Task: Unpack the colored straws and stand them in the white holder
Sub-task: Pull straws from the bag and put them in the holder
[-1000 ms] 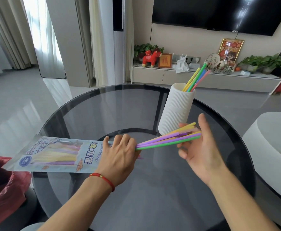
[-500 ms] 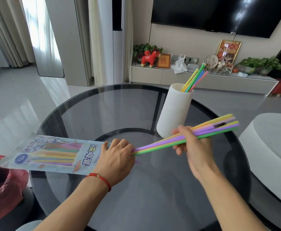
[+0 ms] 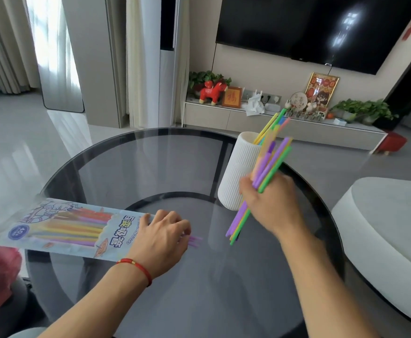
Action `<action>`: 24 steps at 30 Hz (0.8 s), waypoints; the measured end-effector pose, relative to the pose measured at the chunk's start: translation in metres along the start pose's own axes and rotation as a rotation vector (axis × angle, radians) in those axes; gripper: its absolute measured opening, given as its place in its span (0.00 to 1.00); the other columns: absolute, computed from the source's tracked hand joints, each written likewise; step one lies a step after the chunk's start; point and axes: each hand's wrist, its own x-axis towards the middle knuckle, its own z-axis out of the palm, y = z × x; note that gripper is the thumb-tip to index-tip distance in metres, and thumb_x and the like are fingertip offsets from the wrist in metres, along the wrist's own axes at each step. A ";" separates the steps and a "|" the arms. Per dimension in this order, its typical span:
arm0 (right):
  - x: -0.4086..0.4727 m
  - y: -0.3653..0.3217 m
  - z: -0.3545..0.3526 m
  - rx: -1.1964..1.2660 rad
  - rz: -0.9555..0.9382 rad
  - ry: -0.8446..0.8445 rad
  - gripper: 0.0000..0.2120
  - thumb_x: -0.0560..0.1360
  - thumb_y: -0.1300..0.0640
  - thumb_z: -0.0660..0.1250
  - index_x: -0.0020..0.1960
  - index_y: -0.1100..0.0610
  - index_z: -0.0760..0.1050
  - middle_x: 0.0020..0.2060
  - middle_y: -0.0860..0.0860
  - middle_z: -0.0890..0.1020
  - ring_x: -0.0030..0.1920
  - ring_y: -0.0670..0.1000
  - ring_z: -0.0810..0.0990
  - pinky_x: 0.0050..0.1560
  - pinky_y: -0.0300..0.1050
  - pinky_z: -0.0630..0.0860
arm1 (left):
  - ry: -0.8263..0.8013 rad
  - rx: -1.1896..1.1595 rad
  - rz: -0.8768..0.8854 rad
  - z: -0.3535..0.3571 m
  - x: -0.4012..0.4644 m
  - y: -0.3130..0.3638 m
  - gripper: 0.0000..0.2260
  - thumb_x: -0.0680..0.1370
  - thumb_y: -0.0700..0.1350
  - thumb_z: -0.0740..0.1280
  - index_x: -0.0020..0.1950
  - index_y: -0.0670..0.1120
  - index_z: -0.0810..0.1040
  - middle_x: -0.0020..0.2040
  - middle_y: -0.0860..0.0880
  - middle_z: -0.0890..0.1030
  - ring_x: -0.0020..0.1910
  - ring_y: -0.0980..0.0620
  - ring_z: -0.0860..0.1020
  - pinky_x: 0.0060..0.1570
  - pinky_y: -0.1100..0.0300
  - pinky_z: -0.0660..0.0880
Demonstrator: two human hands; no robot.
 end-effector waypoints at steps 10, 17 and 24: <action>-0.017 0.034 0.029 0.227 0.286 -0.082 0.18 0.80 0.54 0.64 0.33 0.56 0.80 0.26 0.56 0.82 0.24 0.52 0.80 0.27 0.47 0.78 | 0.001 -0.025 -0.032 0.007 0.003 0.009 0.11 0.80 0.56 0.58 0.57 0.56 0.76 0.58 0.55 0.74 0.63 0.48 0.68 0.65 0.43 0.64; -0.018 0.049 0.020 0.700 0.680 0.113 0.20 0.80 0.53 0.63 0.31 0.57 0.80 0.25 0.53 0.79 0.21 0.50 0.73 0.22 0.41 0.70 | 0.038 -0.406 0.064 0.001 0.000 0.026 0.19 0.75 0.58 0.60 0.63 0.53 0.75 0.60 0.52 0.74 0.63 0.52 0.68 0.66 0.53 0.66; 0.014 0.035 -0.023 1.061 0.656 0.545 0.18 0.81 0.57 0.63 0.33 0.57 0.80 0.27 0.50 0.83 0.21 0.49 0.76 0.22 0.37 0.71 | 0.161 -0.373 0.057 0.002 0.004 0.017 0.12 0.79 0.49 0.66 0.61 0.48 0.78 0.59 0.50 0.76 0.62 0.48 0.69 0.64 0.53 0.68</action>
